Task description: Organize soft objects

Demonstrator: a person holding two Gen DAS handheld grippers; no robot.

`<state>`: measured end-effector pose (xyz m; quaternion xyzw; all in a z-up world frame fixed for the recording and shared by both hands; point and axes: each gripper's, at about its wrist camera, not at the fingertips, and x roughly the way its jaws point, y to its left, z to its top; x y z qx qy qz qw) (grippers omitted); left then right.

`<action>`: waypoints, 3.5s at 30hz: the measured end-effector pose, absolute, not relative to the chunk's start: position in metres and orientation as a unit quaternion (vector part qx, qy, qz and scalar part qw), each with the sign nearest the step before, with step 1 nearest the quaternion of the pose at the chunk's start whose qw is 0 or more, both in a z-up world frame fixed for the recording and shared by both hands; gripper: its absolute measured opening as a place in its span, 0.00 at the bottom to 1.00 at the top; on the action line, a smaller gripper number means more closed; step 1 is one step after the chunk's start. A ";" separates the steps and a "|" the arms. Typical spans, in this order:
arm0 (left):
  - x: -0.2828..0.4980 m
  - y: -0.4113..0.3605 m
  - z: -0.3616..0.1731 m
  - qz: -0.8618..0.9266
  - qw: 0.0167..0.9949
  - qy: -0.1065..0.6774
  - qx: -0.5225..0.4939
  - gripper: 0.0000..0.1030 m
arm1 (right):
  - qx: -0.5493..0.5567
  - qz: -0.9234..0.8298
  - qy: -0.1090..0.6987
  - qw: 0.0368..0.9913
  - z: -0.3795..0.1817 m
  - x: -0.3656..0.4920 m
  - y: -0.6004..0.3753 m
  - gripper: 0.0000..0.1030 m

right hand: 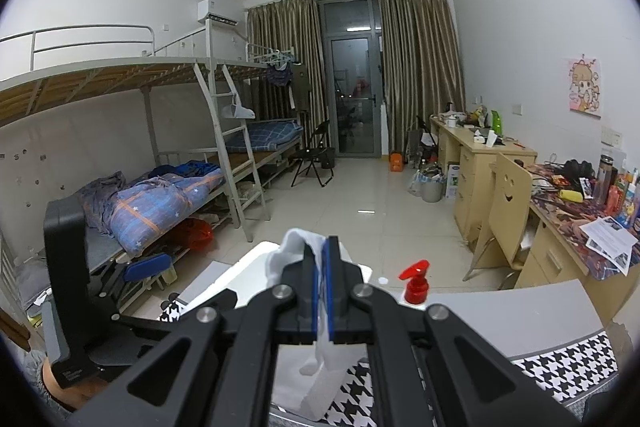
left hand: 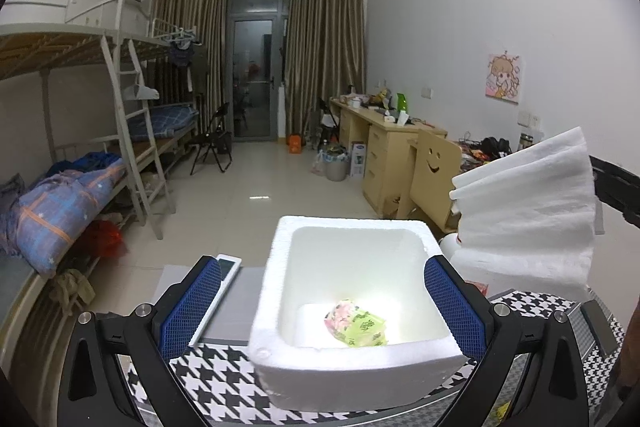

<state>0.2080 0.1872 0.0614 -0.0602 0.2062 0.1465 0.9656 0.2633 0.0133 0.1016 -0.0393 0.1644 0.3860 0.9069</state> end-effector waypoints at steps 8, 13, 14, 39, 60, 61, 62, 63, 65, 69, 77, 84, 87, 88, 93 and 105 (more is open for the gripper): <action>0.190 0.196 0.059 0.162 0.966 0.191 -0.069 0.99 | -0.044 0.400 0.171 0.900 0.099 0.265 0.031 0.05; 0.184 0.199 0.058 0.174 0.964 0.189 -0.069 0.99 | -0.048 0.406 0.183 0.894 0.094 0.270 0.041 0.05; 0.183 0.200 0.058 0.176 0.964 0.188 -0.068 0.99 | -0.049 0.406 0.186 0.893 0.092 0.272 0.043 0.05; 0.163 0.214 0.050 0.191 0.961 0.183 -0.074 0.99 | -0.102 0.404 0.286 0.863 0.049 0.298 0.087 0.55; 0.152 0.202 0.056 0.189 0.963 0.180 -0.065 0.99 | -0.083 0.407 0.265 0.870 0.072 0.282 0.055 0.77; 0.150 0.199 0.057 0.189 0.963 0.180 -0.063 0.99 | -0.077 0.404 0.262 0.873 0.074 0.281 0.052 0.79; 0.148 0.197 0.058 0.188 0.964 0.180 -0.061 0.99 | -0.071 0.402 0.260 0.875 0.076 0.279 0.047 0.82; 0.146 0.195 0.059 0.188 0.964 0.178 -0.060 0.99 | -0.069 0.402 0.260 0.875 0.078 0.278 0.045 0.84; 0.143 0.189 0.061 0.186 0.965 0.175 -0.058 0.99 | -0.071 0.404 0.253 0.876 0.082 0.273 0.038 0.86; 0.136 0.178 0.065 0.180 0.967 0.170 -0.053 0.99 | -0.077 0.401 0.237 0.881 0.085 0.261 0.027 0.87; 0.122 0.157 0.072 0.166 0.971 0.164 -0.041 0.99 | -0.069 0.401 0.227 0.885 0.089 0.246 0.005 0.88; 0.113 0.138 0.075 0.146 0.976 0.157 -0.038 0.99 | -0.073 0.397 0.213 0.890 0.091 0.233 -0.019 0.89; 0.109 0.131 0.077 0.139 0.977 0.155 -0.040 0.99 | -0.073 0.397 0.204 0.892 0.093 0.226 -0.026 0.89; 0.108 0.128 0.077 0.136 0.978 0.154 -0.038 0.99 | -0.072 0.397 0.202 0.892 0.094 0.224 -0.029 0.89; 0.103 0.115 0.080 0.127 0.980 0.149 -0.034 0.99 | -0.069 0.396 0.193 0.895 0.092 0.214 -0.041 0.89; 0.093 0.088 0.077 0.097 0.984 0.147 -0.036 0.99 | -0.063 0.383 0.185 0.903 0.085 0.201 -0.077 0.90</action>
